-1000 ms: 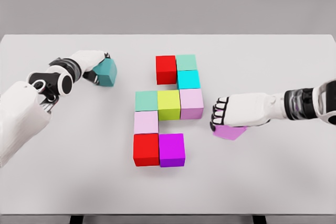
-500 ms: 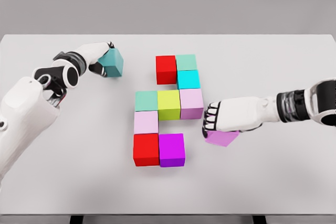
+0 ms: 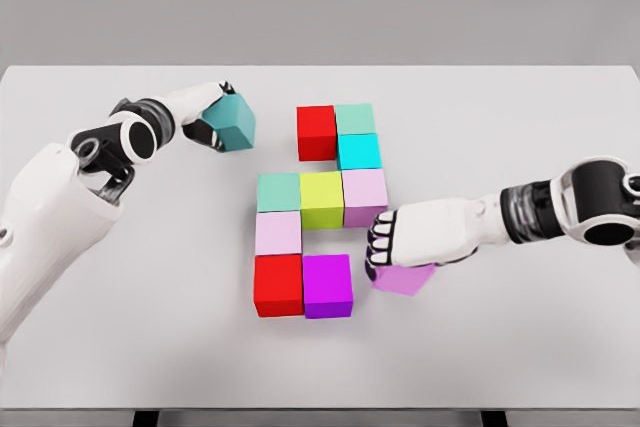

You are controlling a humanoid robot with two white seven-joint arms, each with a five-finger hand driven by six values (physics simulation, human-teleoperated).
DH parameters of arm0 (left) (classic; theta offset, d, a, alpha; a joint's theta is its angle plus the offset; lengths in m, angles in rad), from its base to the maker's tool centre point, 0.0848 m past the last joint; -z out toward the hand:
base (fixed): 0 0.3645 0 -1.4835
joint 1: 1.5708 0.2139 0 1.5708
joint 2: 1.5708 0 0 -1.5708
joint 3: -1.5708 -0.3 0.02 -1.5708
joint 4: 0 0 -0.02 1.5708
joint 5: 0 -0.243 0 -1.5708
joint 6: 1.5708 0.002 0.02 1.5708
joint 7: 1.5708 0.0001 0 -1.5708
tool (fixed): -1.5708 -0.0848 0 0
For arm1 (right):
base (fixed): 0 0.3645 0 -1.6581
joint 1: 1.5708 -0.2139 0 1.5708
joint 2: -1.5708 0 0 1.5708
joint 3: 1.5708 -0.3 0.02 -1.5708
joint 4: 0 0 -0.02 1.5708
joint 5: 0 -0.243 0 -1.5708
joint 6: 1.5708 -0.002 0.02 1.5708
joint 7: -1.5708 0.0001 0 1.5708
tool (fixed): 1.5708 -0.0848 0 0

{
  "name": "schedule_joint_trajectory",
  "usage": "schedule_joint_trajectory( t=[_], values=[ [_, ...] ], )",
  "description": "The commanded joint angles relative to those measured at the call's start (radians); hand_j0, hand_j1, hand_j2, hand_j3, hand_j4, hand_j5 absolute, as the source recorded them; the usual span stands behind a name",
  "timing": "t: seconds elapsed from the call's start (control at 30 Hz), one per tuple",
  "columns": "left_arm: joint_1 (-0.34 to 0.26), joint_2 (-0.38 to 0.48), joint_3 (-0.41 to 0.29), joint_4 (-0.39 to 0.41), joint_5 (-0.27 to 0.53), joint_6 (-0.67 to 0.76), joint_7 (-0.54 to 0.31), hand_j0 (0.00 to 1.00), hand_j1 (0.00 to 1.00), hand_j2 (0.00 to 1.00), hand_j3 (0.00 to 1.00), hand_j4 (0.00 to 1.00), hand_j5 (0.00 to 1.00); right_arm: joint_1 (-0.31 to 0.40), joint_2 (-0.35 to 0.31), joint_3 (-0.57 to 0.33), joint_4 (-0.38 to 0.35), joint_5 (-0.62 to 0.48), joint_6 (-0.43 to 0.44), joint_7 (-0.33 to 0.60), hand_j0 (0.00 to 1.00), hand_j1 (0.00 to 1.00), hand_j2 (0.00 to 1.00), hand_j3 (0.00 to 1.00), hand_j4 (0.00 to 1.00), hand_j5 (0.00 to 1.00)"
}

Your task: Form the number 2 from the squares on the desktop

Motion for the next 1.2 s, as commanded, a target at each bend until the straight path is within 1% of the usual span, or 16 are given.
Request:
schedule_joint_trajectory(
  t=[0.0,0.1,0.33,0.4,0.53,0.6,0.63,0.67,0.77,0.8,0.87,0.9,0.97,1.0,1.1,1.17],
  values=[
    [0.000,-0.004,0.000,0.002,0.000,-0.002,0.002,0.33,0.33,0.33,0.33,0.33,0.33,0.000,0.004,0.006,0.000,-0.013,0.003,-0.002,0.41,0.41,0.41,0.41,0.41,0.41],
    [-0.002,-0.006,-0.007,0.005,0.000,-0.002,0.002,0.33,0.33,0.33,0.33,0.33,0.33,-0.005,0.004,0.029,0.000,-0.013,0.003,-0.002,0.40,0.40,0.40,0.40,0.40,0.40],
    [-0.038,-0.024,-0.036,0.025,0.018,-0.002,0.002,0.33,0.33,0.33,0.33,0.33,0.33,-0.009,0.006,0.041,0.000,-0.013,0.003,-0.002,0.41,0.41,0.41,0.41,0.41,0.41],
    [-0.044,-0.027,-0.036,0.031,0.018,-0.002,0.002,0.33,0.33,0.33,0.33,0.33,0.33,-0.009,0.006,0.043,0.000,-0.013,0.003,-0.002,0.45,0.45,0.45,0.45,0.45,0.45],
    [-0.046,-0.042,-0.036,0.055,0.018,-0.002,0.002,0.33,0.33,0.33,0.33,0.33,0.33,-0.009,0.007,0.049,0.000,-0.013,0.003,-0.002,0.48,0.48,0.48,0.48,0.48,0.48],
    [-0.051,-0.056,-0.036,0.068,0.018,-0.002,0.002,0.33,0.33,0.33,0.33,0.33,0.33,-0.012,0.007,0.047,0.000,-0.013,0.003,-0.002,0.89,0.89,0.89,0.89,0.89,0.89],
    [-0.051,-0.059,-0.036,0.068,0.018,-0.002,0.002,0.33,0.33,0.33,0.33,0.33,0.33,-0.017,0.007,0.047,0.000,-0.014,0.003,-0.002,0.96,0.96,0.96,0.96,0.96,0.96],
    [-0.051,-0.065,-0.036,0.068,0.017,-0.002,0.002,0.33,0.33,0.33,0.33,0.33,0.33,-0.025,0.006,0.046,0.000,-0.026,0.003,-0.002,0.98,0.98,0.98,0.98,0.98,0.98],
    [-0.049,-0.081,-0.036,0.068,0.017,-0.002,0.002,0.33,0.33,0.33,0.33,0.33,0.33,-0.048,0.000,0.032,0.000,-0.054,0.003,-0.002,0.99,0.99,0.99,0.99,0.99,0.99],
    [-0.049,-0.081,-0.036,0.069,0.017,-0.002,0.002,0.33,0.33,0.33,0.33,0.33,0.33,-0.058,-0.010,0.011,0.000,-0.083,0.003,-0.002,0.99,0.99,0.99,0.99,0.99,0.99],
    [-0.051,-0.082,-0.042,0.074,0.017,-0.002,0.002,0.33,0.33,0.33,0.33,0.33,0.33,-0.060,-0.063,-0.103,0.000,-0.210,0.003,-0.002,1.00,1.00,1.00,1.00,1.00,1.00],
    [-0.051,-0.088,-0.040,0.084,0.017,-0.002,0.002,0.33,0.33,0.33,0.33,0.33,0.33,-0.058,-0.079,-0.137,0.002,-0.220,0.003,-0.002,1.00,1.00,1.00,1.00,1.00,1.00],
    [-0.051,-0.096,-0.042,0.097,0.014,-0.002,0.002,0.33,0.33,0.33,0.33,0.33,0.33,-0.057,-0.105,-0.143,0.002,-0.220,0.003,-0.002,1.00,1.00,1.00,1.00,1.00,1.00],
    [-0.051,-0.096,-0.042,0.097,0.014,-0.002,0.002,0.33,0.33,0.33,0.33,0.33,0.33,-0.052,-0.137,-0.151,0.003,-0.220,0.003,-0.002,1.00,1.00,1.00,1.00,1.00,1.00],
    [-0.051,-0.099,-0.042,0.097,0.012,-0.002,0.002,0.33,0.33,0.33,0.33,0.33,0.33,-0.040,-0.272,-0.155,0.003,-0.217,0.003,-0.002,1.00,1.00,1.00,1.00,1.00,1.00],
    [-0.052,-0.108,-0.042,0.097,0.010,-0.002,0.002,0.34,0.34,0.34,0.34,0.34,0.34,0.006,-0.287,-0.152,0.003,-0.217,0.003,-0.002,1.00,1.00,1.00,1.00,1.00,1.00]
  ],
)
